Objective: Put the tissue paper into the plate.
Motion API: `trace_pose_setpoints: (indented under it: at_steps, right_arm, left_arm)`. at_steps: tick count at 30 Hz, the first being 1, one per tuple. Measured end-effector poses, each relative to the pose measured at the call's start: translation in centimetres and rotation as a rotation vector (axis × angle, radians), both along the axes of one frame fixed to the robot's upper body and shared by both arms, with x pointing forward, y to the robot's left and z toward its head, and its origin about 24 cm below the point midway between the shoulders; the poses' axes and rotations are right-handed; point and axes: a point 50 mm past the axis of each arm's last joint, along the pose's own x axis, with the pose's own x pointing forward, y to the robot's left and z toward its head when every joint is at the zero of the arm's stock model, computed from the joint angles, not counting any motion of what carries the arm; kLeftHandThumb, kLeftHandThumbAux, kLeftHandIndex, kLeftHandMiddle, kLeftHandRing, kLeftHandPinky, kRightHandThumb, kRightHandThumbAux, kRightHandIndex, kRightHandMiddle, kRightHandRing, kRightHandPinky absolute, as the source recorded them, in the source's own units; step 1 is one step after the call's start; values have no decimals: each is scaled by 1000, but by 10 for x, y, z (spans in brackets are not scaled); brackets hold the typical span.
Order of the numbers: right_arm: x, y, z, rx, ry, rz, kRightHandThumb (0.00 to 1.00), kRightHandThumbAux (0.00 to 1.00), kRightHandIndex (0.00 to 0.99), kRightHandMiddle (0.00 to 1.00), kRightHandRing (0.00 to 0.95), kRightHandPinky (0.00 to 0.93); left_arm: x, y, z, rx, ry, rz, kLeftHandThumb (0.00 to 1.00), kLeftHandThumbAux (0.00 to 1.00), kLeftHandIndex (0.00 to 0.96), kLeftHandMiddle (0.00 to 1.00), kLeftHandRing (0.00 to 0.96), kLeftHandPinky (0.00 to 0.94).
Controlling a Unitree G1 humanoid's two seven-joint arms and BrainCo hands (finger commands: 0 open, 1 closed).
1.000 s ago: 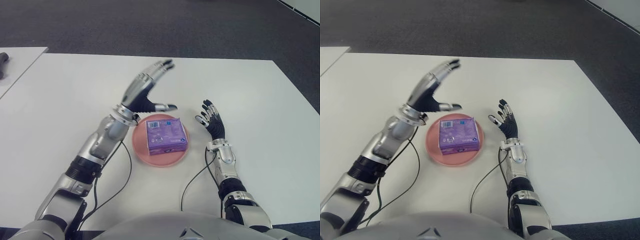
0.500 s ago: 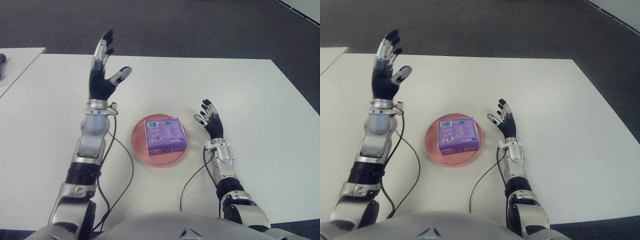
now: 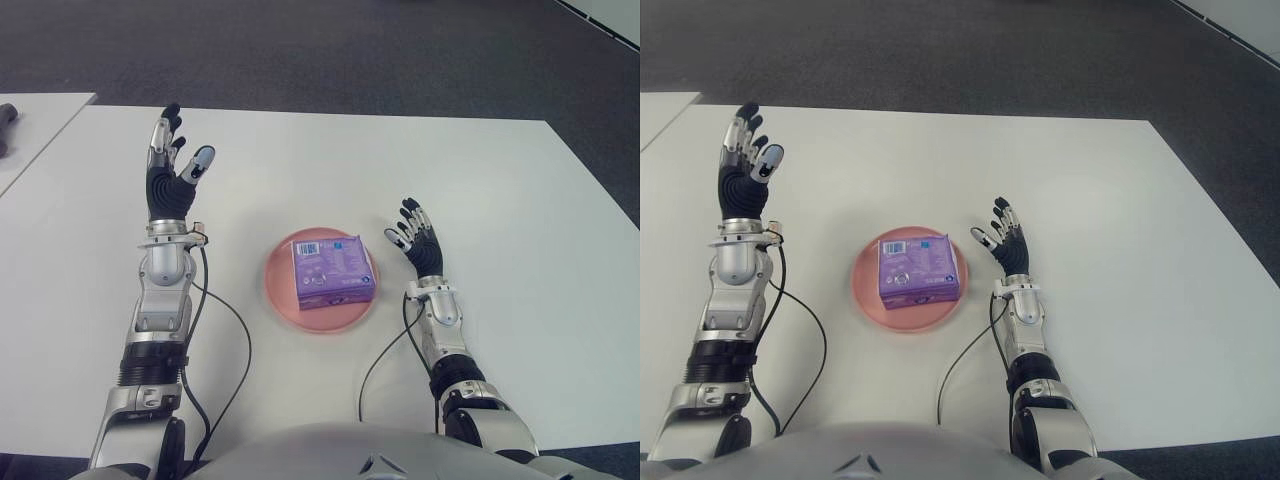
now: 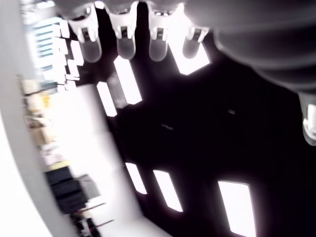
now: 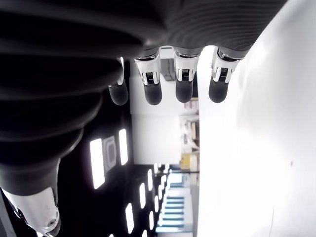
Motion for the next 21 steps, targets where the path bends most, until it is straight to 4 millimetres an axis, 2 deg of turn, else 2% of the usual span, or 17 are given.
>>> trace_pose_setpoints:
  at_steps: [7, 11, 21]
  right_arm:
    - [0, 1, 0, 1, 1, 1, 118, 674, 17, 19, 18, 60]
    - [0, 1, 0, 1, 1, 0, 118, 674, 17, 19, 18, 60]
    - [0, 2, 0, 2, 0, 3, 118, 674, 17, 19, 18, 60]
  left_arm:
    - [-9, 4, -25, -59, 78, 25, 0, 346, 0, 0, 0, 0]
    - [-12, 3, -32, -79, 102, 32, 0, 347, 0, 0, 0, 0]
    - [-23, -20, -52, -139, 171, 2, 0, 351, 0, 0, 0, 0]
